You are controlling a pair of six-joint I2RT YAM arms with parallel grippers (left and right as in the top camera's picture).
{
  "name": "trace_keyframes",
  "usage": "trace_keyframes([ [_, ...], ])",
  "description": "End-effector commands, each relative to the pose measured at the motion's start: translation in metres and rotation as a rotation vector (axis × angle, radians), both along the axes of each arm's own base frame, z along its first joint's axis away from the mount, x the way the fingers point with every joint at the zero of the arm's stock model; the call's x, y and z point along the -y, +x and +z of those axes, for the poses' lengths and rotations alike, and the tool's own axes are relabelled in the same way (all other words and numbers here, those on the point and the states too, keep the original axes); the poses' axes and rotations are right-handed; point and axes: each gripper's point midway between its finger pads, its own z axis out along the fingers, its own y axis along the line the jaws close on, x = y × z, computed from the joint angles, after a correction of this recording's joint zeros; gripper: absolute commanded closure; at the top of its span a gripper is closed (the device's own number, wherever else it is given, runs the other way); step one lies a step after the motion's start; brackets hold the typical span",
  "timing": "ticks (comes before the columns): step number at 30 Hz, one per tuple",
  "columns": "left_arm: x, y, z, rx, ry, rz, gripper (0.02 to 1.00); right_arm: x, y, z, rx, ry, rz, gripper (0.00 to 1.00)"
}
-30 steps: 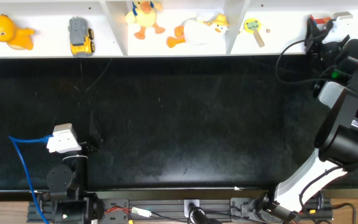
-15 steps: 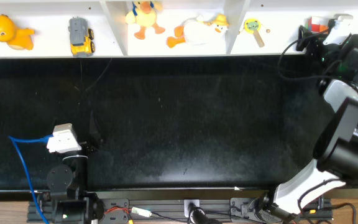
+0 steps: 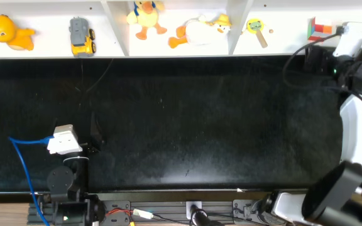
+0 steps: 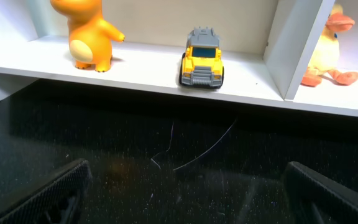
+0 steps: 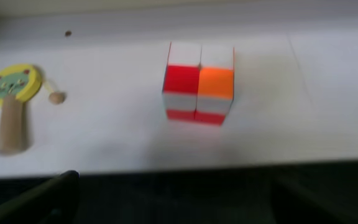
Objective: Store Toys
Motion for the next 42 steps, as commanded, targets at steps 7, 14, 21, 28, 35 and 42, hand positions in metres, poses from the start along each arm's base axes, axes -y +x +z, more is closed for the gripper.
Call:
trace_keyframes([
  [7,-0.001,0.000,0.001,0.009,-0.003,0.004,0.023,-0.047,-0.083,0.060,-0.041,0.002,0.057,0.001],
  [14,-0.001,0.000,0.001,0.009,-0.003,0.004,0.020,-0.081,-0.128,0.099,0.029,0.019,0.091,0.005],
  [21,-0.001,0.000,0.001,0.009,-0.003,0.004,0.020,-0.091,-0.153,0.091,-0.036,0.082,0.062,0.005],
  [28,-0.001,0.000,0.001,0.009,-0.004,0.005,0.020,-0.090,-0.149,0.082,-0.069,0.097,0.060,0.005],
  [35,-0.001,0.000,0.001,0.009,-0.004,0.005,0.020,-0.086,-0.153,0.076,-0.093,-0.011,0.024,0.005],
  [42,-0.001,0.000,0.001,0.009,-0.003,0.004,0.020,-0.113,-0.131,0.080,0.238,0.039,-0.007,0.005],
])
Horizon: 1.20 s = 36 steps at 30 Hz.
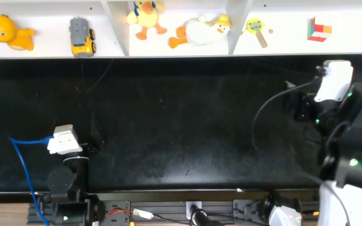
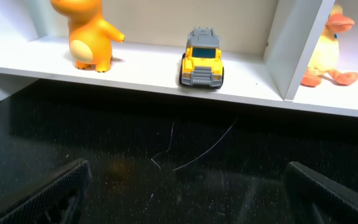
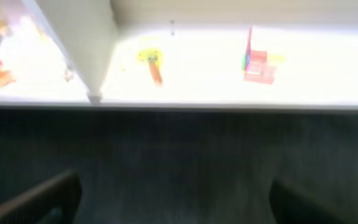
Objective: Store Toys
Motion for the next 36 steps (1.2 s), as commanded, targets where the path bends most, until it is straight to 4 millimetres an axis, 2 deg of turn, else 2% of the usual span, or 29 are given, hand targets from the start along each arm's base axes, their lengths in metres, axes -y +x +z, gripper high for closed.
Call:
trace_keyframes([
  [1,-0.001,0.000,0.001,0.009,-0.004,0.005,0.023,-0.009,-0.005,-0.013,0.141,0.109,-0.098,0.005],
  [5,-0.001,0.000,0.001,0.009,-0.003,0.004,0.023,-0.016,-0.016,-0.029,0.296,0.218,-0.155,0.007],
  [11,-0.001,0.000,0.001,0.009,-0.003,0.004,0.023,-0.038,-0.040,-0.057,0.446,0.257,-0.071,0.005],
  [17,-0.001,0.000,0.001,0.009,-0.003,0.004,0.020,-0.047,-0.053,-0.078,0.512,0.270,-0.017,0.005],
  [20,-0.001,0.000,0.001,0.009,-0.003,0.004,0.020,-0.050,-0.054,-0.098,0.498,0.274,-0.005,0.005],
  [36,-0.001,0.000,0.001,0.009,-0.003,0.004,0.020,-0.053,-0.053,-0.099,0.505,0.265,0.008,0.007],
])
